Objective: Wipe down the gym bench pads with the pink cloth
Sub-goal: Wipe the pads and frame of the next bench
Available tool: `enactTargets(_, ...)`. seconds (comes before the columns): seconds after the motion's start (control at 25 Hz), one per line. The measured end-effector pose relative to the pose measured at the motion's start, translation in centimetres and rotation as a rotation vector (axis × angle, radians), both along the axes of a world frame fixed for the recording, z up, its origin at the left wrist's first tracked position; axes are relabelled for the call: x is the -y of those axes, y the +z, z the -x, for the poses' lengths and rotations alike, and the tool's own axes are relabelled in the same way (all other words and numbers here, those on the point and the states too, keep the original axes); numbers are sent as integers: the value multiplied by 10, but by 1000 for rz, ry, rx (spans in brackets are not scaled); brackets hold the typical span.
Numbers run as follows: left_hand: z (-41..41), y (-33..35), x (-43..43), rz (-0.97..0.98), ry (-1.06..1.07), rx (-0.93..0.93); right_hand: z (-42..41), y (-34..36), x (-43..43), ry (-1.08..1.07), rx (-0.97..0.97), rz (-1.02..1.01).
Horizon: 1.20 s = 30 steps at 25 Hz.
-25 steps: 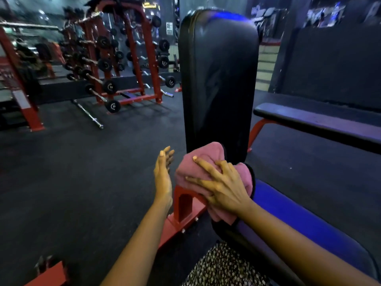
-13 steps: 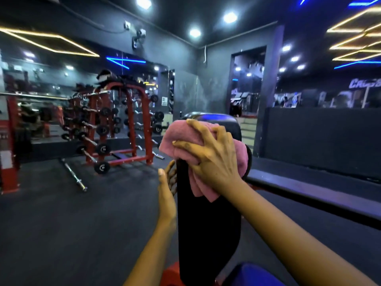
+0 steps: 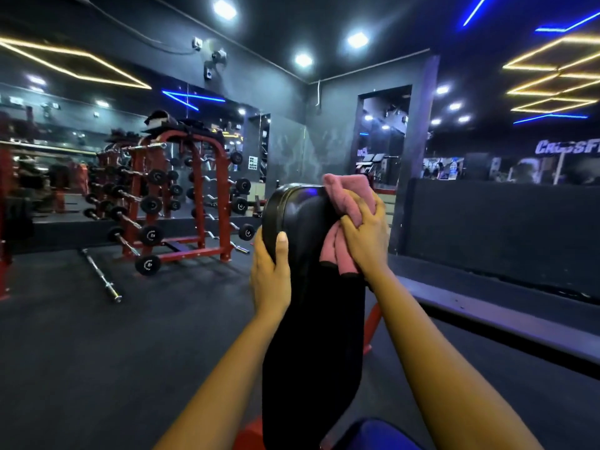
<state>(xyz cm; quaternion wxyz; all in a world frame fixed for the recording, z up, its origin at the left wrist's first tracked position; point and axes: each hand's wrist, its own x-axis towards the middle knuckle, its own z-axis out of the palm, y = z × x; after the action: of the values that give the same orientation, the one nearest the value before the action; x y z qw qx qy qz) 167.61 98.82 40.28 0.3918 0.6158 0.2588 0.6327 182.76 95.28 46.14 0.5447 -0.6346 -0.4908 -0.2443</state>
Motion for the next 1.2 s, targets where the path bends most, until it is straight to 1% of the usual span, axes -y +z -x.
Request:
enactTargets(0.08, 19, -8, 9, 7, -91, -117, -4, -26, 9, 4, -93, 24)
enactTargets(0.12, 30, -18, 16, -6, -92, -167, -3, -44, 15, 3, -121, 34)
enactTargets(0.2, 49, -48, 38, -72, 7, -223, 3, -85, 30, 23, -190, 69)
enactTargets(0.24, 55, -66, 53, -140, 49, -229, 5, -106, 40, 37, -215, 107)
enactTargets(0.28, 58, -84, 68, -213, 40, -238, 7, -125, 52, 40, -225, 162)
enactTargets(0.32, 58, -102, 81, -256, -10, -279, 8, -144, 66, 24, -226, 241)
enactTargets(0.4, 49, -136, 98, -261, -160, -454, 7, -180, 97, -46, -178, 447)
enactTargets(0.48, 29, -172, 102, -260, -286, -654, 1, -213, 127, -101, -80, 722)
enactTargets(0.56, 3, -206, 104, -245, -355, -796, -12, -240, 157, -142, -7, 992)
enactTargets(0.6, -9, -221, 106, -238, -368, -865, -16, -253, 170, -152, 7, 1090)
enactTargets(0.68, -33, -252, 114, -259, -390, -1001, -20, -281, 192, -198, 2, 1185)
enactTargets(0.76, -51, -277, 126, -298, -402, -1091, -16, -306, 204, -255, 18, 1154)
enactTargets(0.8, -58, -286, 131, -327, -374, -1115, -15, -314, 206, -276, 28, 1130)
enactTargets(1.04, -64, -304, 132, -395, -244, -1147, -21, -332, 203, -255, 25, 929)
enactTargets(1.2, -67, -307, 134, -397, -202, -1148, -24, -338, 206, -216, 44, 882)
